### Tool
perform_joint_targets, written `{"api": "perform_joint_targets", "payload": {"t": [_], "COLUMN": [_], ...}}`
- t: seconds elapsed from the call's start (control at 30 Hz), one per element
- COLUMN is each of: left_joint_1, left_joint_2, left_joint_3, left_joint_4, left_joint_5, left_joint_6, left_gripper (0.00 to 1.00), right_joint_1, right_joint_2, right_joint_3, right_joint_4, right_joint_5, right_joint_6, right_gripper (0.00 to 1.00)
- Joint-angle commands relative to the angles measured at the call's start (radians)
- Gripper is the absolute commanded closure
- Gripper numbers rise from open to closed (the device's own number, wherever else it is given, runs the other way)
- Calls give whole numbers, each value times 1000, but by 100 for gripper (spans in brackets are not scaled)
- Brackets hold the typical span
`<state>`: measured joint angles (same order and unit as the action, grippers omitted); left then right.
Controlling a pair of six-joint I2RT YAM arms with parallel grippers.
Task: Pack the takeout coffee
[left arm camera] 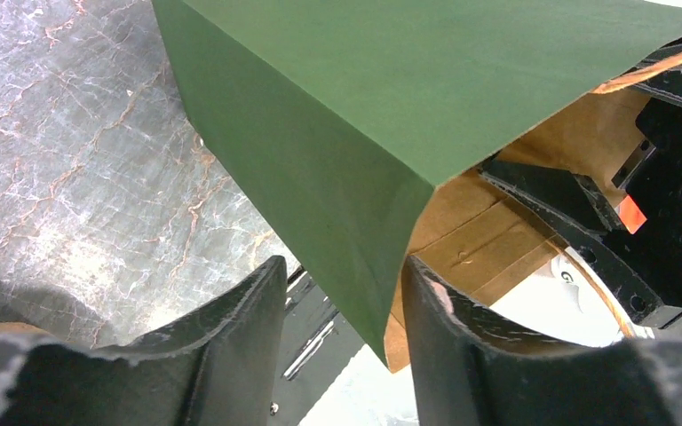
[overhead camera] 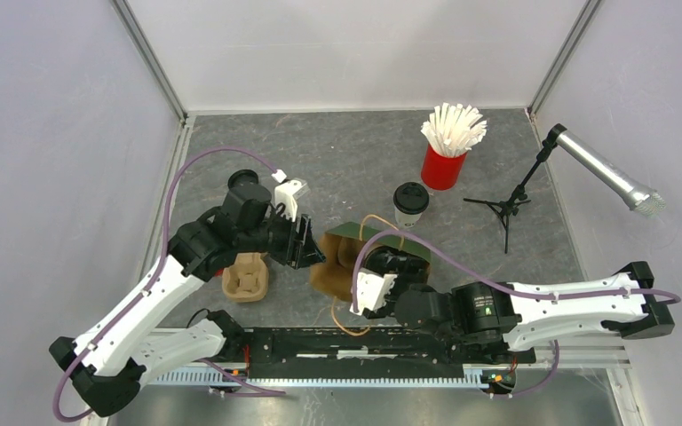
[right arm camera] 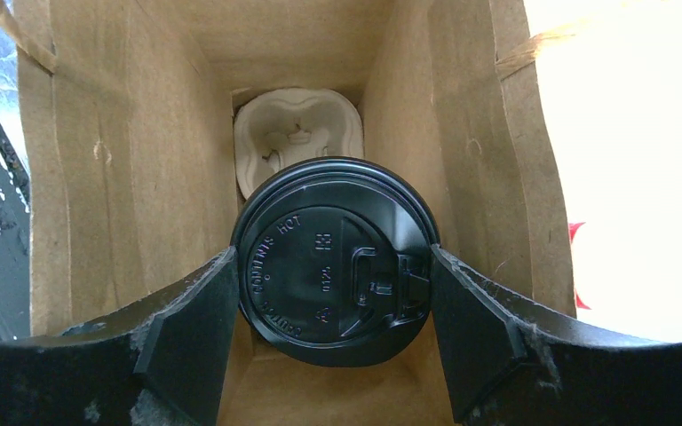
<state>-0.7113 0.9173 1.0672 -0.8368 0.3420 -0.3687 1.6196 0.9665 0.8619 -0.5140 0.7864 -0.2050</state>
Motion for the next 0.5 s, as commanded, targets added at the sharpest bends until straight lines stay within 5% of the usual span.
{"api": "perform_joint_targets", "payload": {"t": [0.0, 0.13, 0.47], "left_joint_1": [-5, -6, -14], "left_joint_2": [10, 3, -50], "left_joint_3": [36, 34, -21], "left_joint_4": [-2, -1, -1], "left_joint_5": [30, 46, 62], "left_joint_6": [-9, -17, -45], "left_gripper": [47, 51, 40], "right_joint_1": [6, 6, 5], "right_joint_2": [-26, -35, 10], "right_joint_3": [31, 37, 49], "right_joint_4": [-47, -73, -22], "right_joint_5": [-21, -36, -63], "right_joint_6": [16, 13, -15], "right_gripper": [23, 23, 23]}}
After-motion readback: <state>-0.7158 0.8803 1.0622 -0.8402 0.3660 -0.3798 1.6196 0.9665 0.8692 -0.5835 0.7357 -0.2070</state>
